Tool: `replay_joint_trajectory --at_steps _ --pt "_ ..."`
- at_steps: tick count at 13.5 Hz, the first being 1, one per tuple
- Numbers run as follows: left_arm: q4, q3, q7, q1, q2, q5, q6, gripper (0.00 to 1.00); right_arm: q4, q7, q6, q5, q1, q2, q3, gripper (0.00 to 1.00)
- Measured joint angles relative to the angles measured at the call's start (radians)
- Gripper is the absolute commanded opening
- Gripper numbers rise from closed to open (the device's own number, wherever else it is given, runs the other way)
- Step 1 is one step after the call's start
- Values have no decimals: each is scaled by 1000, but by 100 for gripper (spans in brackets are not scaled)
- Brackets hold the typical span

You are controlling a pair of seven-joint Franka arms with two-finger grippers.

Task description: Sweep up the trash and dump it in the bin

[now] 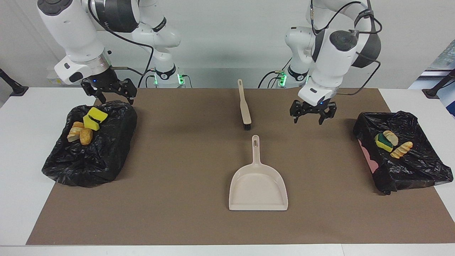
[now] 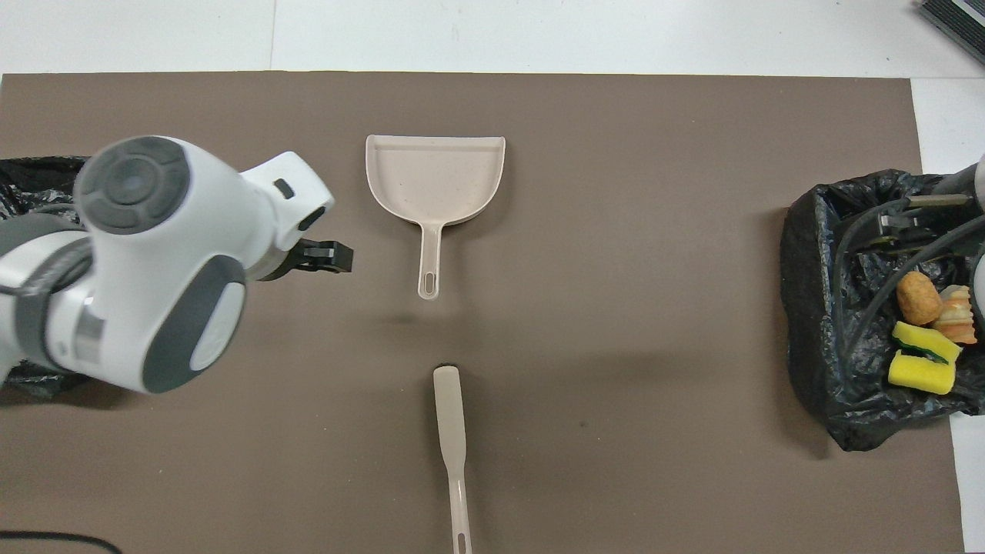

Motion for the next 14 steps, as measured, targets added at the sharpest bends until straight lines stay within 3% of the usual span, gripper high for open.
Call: replay_joint_trajectory --at_steps 2,4,8,14 --pt "61 4 80 46 -43 0 -109 100 0 0 0 0 0 0 0 100" --pt "187 6 150 97 -52 -19 -231 100 0 0 0 0 0 0 0 100" --pt "381 7 211 173 -4 -52 -392 100 0 0 0 0 0 0 0 100" --pt "430 3 230 178 34 -54 -399 100 0 0 0 0 0 0 0 100"
